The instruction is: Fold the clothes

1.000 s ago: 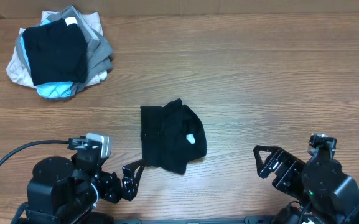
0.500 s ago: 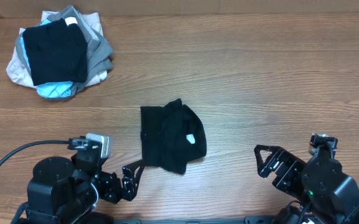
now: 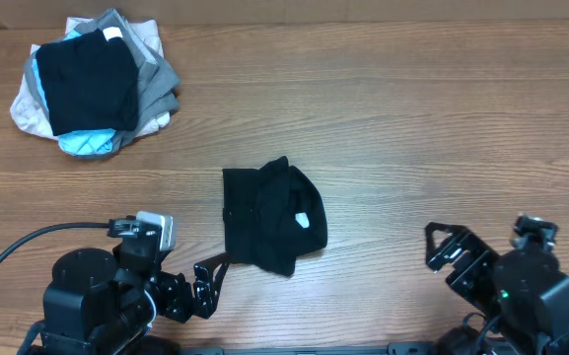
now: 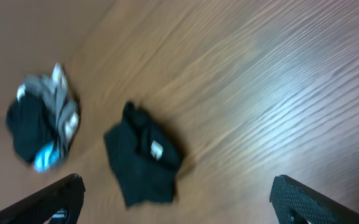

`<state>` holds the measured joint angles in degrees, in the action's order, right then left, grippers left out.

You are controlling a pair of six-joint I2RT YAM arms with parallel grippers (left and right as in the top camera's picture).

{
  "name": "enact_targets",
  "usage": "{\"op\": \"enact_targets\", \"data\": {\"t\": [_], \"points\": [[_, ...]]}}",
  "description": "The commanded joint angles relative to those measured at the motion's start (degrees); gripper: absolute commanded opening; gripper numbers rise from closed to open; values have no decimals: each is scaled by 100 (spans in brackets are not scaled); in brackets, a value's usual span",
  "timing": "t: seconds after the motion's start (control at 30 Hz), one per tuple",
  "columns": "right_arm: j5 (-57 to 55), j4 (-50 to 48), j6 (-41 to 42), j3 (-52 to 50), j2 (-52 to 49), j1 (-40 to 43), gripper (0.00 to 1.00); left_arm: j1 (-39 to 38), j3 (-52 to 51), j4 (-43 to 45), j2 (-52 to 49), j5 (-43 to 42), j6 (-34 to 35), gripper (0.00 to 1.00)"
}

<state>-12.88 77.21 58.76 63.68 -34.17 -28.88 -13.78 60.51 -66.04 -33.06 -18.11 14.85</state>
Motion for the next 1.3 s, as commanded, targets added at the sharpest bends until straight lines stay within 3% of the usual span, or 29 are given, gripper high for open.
{"op": "enact_targets", "data": {"t": [0.0, 0.27, 0.63, 0.93, 1.03, 1.17, 1.27], "points": [[315, -302, -706, -444, 393, 767, 100, 31, -28, 2, -31, 72, 57, 100], [1449, -2675, -2566, -2398, 1746, 2175, 100, 31, -28, 2, -31, 74, 59, 100], [1690, -6142, -2623, -5149, 2938, 2264, 100, 31, -28, 4, -31, 74, 59, 100], [1685, -6688, -2660, -6026, 3401, 2758, 100, 31, -28, 2, -31, 74, 57, 100], [1770, -6837, -3014, -6102, 3401, 2879, 100, 31, -28, 4, -31, 74, 59, 100], [2201, -7267, -4116, -6216, 3401, 2903, 100, 31, -28, 2, -31, 74, 59, 100], [2085, -7298, -4273, -6314, 3401, 2903, 100, 31, -28, 2, -31, 74, 59, 100]]}}
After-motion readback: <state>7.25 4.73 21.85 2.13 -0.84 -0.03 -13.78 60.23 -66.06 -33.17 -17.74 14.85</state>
